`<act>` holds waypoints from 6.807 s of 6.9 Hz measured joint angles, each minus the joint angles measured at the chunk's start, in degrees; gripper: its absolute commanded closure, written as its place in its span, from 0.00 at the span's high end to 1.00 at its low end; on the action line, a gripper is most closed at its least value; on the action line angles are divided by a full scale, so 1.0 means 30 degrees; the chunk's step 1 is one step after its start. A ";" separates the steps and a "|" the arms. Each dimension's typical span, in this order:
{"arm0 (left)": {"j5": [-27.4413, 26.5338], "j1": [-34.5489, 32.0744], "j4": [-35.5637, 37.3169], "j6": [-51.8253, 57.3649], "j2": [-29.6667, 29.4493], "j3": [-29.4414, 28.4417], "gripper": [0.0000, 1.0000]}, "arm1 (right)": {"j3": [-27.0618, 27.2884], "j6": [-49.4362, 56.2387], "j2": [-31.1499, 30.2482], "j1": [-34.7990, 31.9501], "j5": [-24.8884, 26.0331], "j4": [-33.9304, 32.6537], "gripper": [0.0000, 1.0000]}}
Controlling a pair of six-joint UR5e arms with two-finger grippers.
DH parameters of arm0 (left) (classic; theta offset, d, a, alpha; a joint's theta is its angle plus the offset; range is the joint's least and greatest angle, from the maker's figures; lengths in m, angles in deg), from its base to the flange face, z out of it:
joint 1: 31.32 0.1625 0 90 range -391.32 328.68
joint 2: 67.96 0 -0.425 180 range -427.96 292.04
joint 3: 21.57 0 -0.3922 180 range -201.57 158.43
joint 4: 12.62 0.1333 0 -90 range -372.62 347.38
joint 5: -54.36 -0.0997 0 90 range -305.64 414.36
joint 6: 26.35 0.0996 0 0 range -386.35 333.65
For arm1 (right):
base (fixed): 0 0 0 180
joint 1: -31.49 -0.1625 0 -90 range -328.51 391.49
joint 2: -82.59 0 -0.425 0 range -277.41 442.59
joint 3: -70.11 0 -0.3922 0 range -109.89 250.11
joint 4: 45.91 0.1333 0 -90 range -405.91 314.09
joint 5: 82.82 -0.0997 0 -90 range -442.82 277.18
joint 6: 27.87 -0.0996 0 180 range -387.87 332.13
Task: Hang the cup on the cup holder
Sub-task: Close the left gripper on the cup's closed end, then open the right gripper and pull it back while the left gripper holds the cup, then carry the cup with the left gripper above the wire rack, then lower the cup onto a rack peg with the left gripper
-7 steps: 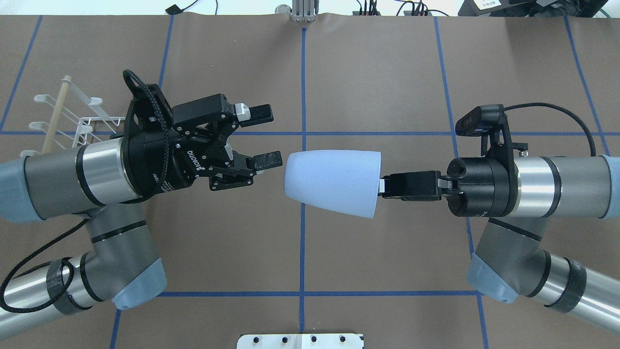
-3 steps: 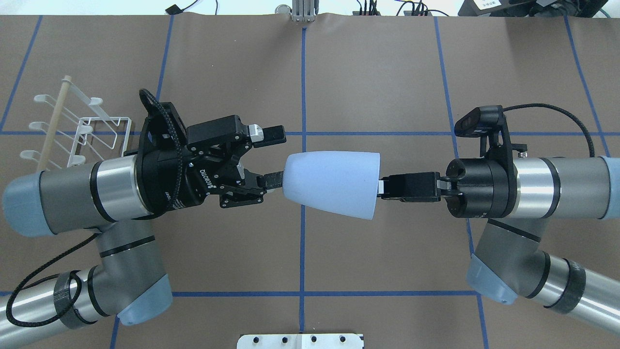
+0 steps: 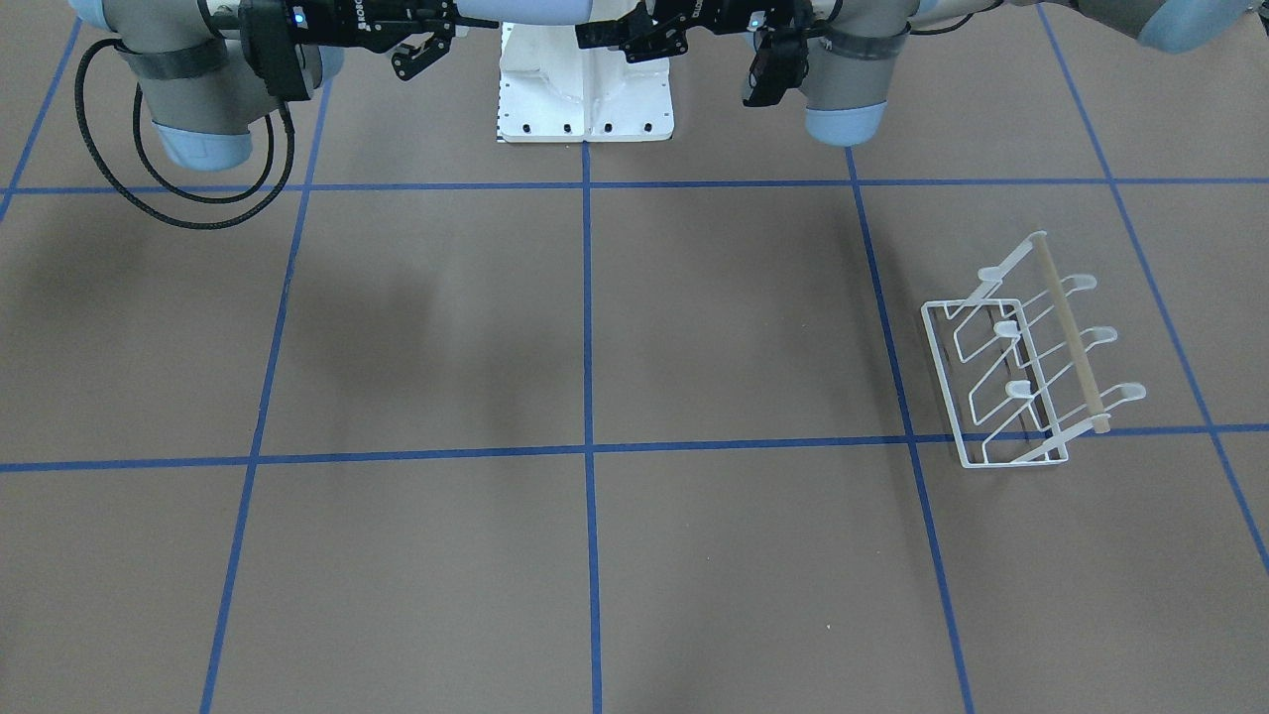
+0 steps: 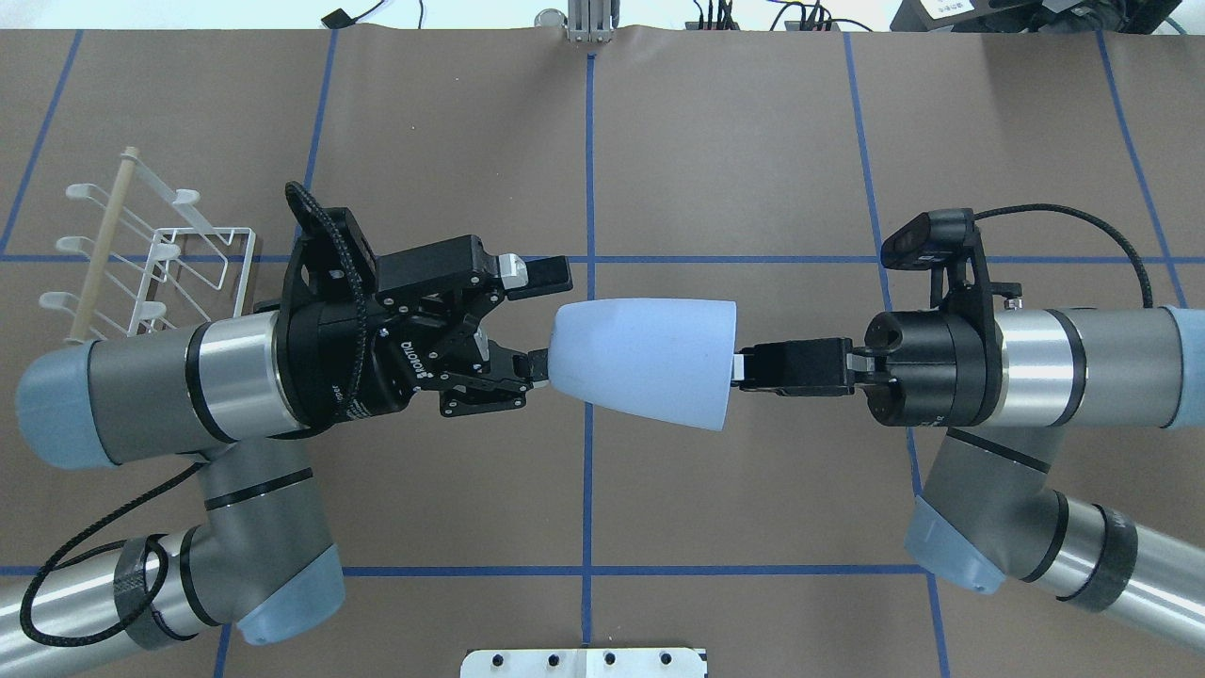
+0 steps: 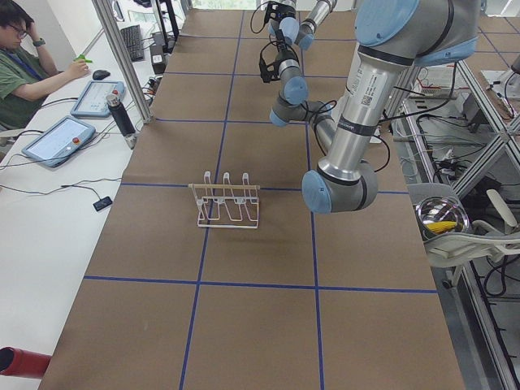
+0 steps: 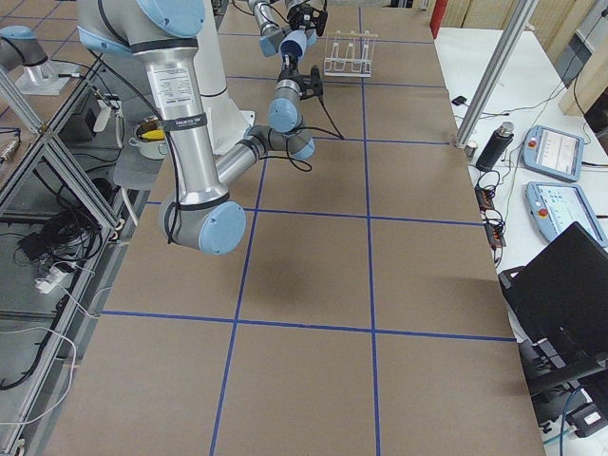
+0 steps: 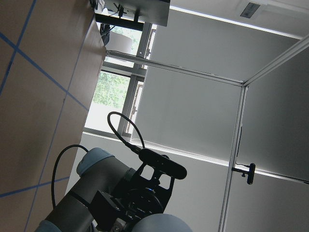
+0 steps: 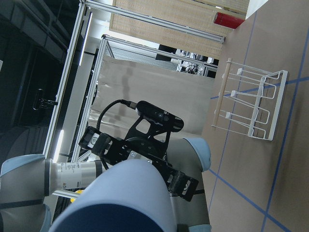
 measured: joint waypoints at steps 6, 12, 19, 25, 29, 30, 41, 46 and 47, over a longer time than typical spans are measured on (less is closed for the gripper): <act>0.0020 0.0462 0.0009 0.0052 -0.0055 0.0032 0.81 | -0.0002 0.0021 -0.0003 0.0018 -0.0001 0.0000 0.00; 0.0054 0.0645 0.0020 0.0076 0.0125 0.0335 0.00 | -0.0126 -0.0037 0.0014 0.0021 0.0437 0.0000 1.00; 0.0286 0.0487 0.0214 0.0111 0.0456 0.0287 0.00 | -0.1836 0.0445 -0.0890 -0.3321 0.0085 -0.0170 1.00; 0.4931 -0.4713 1.7324 0.5115 0.0411 0.5689 0.00 | -0.4813 0.8960 0.0855 -1.1981 -0.8956 -1.3948 1.00; 0.5018 -0.6488 3.2201 1.4291 0.0390 1.0301 0.00 | -0.5041 2.1446 0.0333 -1.3776 -0.5251 -2.3609 1.00; 0.5016 -0.7164 3.4369 1.6449 0.0395 1.0499 0.00 | -0.5058 2.5163 0.0390 -1.4154 -0.4560 -2.6346 1.00; 0.9763 -1.4031 3.9271 3.0920 -0.1175 -0.0027 0.00 | -0.4769 3.4571 -0.0332 -1.5713 -0.5834 -3.7879 1.00; 1.0433 -1.4006 3.7221 3.1016 -0.1165 -0.2094 0.00 | -0.4777 3.4571 -0.0442 -1.5714 -0.6695 -3.7864 1.00; 1.0554 -1.3960 3.6830 3.1018 -0.1073 -0.2370 0.00 | -0.4786 3.4572 -0.0439 -1.5714 -0.6744 -3.7859 1.00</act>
